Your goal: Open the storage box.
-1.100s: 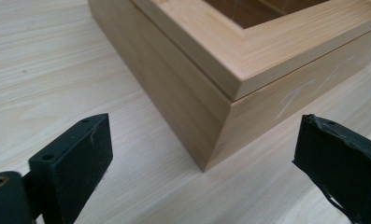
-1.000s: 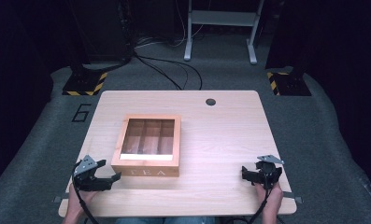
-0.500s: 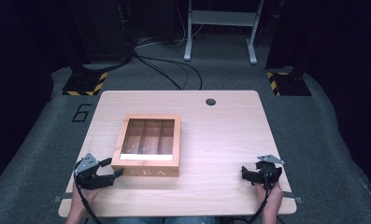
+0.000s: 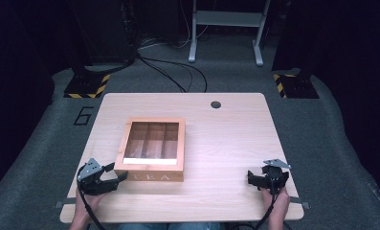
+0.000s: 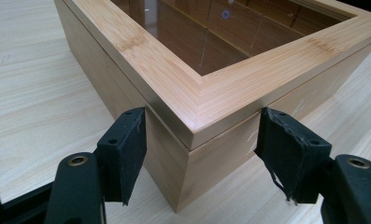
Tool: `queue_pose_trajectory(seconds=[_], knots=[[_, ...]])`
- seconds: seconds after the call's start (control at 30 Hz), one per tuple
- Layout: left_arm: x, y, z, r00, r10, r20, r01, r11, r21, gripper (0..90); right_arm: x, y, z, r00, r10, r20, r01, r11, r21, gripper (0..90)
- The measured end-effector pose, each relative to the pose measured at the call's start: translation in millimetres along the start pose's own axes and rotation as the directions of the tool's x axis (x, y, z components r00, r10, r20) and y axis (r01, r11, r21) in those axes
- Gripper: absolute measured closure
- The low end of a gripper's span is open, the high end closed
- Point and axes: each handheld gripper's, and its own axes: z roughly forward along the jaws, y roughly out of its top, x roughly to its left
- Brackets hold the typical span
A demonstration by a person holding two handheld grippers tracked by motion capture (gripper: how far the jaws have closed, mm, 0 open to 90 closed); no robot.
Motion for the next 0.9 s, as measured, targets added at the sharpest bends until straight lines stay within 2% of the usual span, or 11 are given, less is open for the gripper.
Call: queue_pose_trajectory(seconds=[0.1,0.67,0.7,0.87,0.9], knots=[[-0.7,0.2,-0.3,0.9999,0.014,-0.006,-0.014,0.9999,0.001,32.9,0.0,0.0,0.0,1.0000,0.000,0.000,0.000,1.000,0.000,1.0],[-6.2,-2.2,-0.2,0.9990,0.018,-0.041,-0.020,0.9989,-0.044,32.8,0.0,0.0,0.0,1.0000,0.000,0.000,0.000,1.000,0.000,1.0],[-7.1,-2.2,0.3,0.9991,0.009,-0.043,-0.011,0.9982,-0.058,32.8,-0.1,0.0,0.0,1.0000,0.000,0.000,0.000,1.000,0.000,1.0],[-7.8,-1.3,-0.2,0.9988,0.010,-0.048,-0.014,0.9977,-0.066,32.9,-0.1,0.0,0.0,1.0000,-0.001,0.000,0.001,1.000,0.000,1.0],[-8.2,-0.5,-0.2,0.9982,0.021,-0.057,-0.026,0.9966,-0.078,32.9,0.0,0.0,0.0,1.0000,0.000,0.000,0.000,1.000,0.000,1.0]])
